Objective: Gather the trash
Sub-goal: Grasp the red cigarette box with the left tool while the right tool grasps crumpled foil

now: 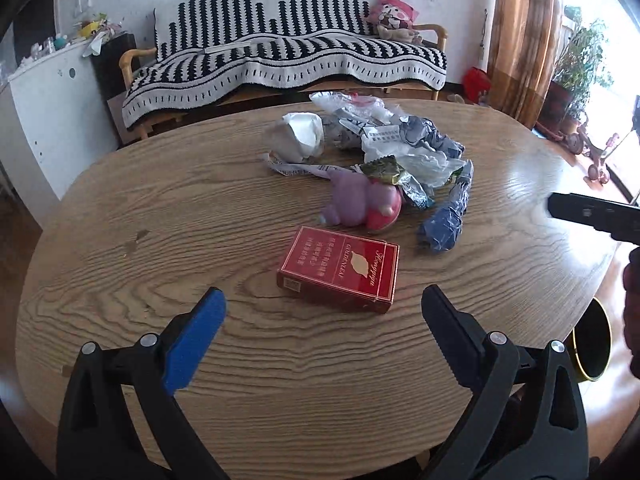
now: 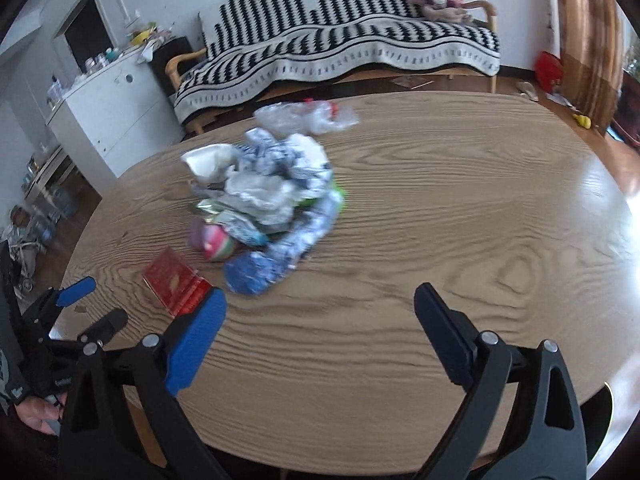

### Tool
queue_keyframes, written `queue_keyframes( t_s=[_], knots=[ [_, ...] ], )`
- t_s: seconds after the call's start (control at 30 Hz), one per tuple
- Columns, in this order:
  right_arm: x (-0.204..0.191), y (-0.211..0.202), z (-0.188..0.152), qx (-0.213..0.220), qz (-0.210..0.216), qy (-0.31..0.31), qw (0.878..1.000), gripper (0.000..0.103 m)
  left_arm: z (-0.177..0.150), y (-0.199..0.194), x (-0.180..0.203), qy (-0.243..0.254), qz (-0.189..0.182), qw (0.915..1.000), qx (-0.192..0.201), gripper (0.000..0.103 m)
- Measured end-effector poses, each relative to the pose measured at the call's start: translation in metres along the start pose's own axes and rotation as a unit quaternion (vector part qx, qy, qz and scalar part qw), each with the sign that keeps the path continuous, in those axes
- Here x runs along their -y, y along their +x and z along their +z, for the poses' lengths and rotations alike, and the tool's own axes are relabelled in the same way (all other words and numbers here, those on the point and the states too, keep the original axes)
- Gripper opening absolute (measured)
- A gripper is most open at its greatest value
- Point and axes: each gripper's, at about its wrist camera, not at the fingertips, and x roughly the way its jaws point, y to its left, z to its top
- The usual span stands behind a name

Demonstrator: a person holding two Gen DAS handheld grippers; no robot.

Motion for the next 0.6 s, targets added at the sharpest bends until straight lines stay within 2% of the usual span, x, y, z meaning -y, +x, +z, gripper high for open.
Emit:
queue_keyframes(
  t_s=[0.2, 0.33, 0.43, 0.6],
  knots=[
    [-0.009, 0.040, 0.010, -0.039, 0.013, 0.007, 0.999, 0.093, -0.002, 0.029, 0.002, 0.013, -0.026, 0.9994, -0.018, 0.096],
    [0.001, 0.049, 0.010, -0.045, 0.015, 0.026, 0.999, 0.093, 0.003, 0.054, 0.008, 0.031, -0.018, 0.9991, -0.023, 0.096],
    [0.006, 0.054, 0.010, -0.050, 0.016, 0.032, 0.998, 0.093, 0.007, 0.077, 0.006, 0.037, -0.017, 0.9983, -0.042, 0.096],
    [-0.001, 0.069, 0.014, -0.062, 0.016, 0.021, 0.998, 0.093, 0.008, 0.094, 0.007, 0.043, -0.022, 0.9973, -0.055, 0.096]
  ],
)
